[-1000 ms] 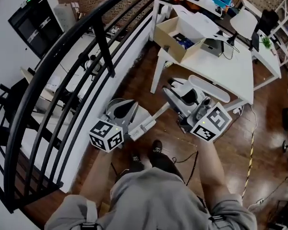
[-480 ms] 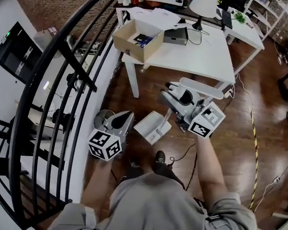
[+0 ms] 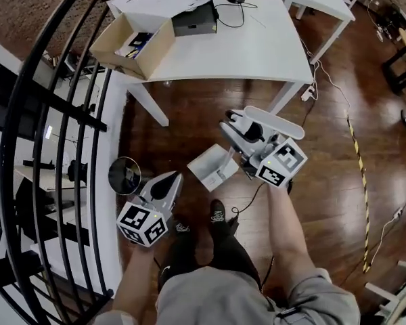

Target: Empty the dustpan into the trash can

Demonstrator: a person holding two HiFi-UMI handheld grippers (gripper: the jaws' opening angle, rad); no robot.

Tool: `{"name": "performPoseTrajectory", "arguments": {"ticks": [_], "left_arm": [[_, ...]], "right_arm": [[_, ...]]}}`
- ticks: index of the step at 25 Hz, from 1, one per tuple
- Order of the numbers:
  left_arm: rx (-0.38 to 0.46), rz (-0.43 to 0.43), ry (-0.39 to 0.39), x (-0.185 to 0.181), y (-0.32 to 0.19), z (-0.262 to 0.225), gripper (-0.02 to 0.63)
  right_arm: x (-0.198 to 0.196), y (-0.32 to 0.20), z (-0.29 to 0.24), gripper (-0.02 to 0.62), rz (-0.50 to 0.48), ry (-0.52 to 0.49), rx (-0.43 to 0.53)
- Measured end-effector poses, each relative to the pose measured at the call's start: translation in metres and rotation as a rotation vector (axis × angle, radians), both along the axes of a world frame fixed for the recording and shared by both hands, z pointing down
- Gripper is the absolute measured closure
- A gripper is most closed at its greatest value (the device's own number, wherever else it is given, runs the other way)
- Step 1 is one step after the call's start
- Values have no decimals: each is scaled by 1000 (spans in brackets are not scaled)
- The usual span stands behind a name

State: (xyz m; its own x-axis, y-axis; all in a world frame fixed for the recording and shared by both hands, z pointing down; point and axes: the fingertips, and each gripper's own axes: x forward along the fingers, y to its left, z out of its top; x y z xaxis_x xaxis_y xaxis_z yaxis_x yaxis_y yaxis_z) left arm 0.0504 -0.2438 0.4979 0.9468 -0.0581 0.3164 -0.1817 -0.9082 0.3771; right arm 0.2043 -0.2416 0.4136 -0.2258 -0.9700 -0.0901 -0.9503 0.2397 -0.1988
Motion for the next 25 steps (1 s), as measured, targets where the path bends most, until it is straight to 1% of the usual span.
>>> {"name": "performPoseTrajectory", "arguments": {"ticks": [5,8,13,16,19,22,25], "left_arm": [[-33,17,-27,45,-4,52,600],[-55,12,-45,59,-9,86,600],[-96,-5,-77,58,-8,130,600],[-122,15,-73,62,0,143,600],[-136,46,-76,65,7,146,600],[-138,78,-77,64,13,141,600],[-138,121,-85,58,20,141,600]], "right_arm": [[56,-14,72,494,73,-40,-10],[72,-25,111,494,77,-46,-11],[70,-32,159,494,85,-52,-8],[60,-34,163,494,60,-19,0],[49,-29,169,492,60,-8,-4],[43,-16,175,479,111,-41,-14],[45,4,178,465,221,-74,-5]]}}
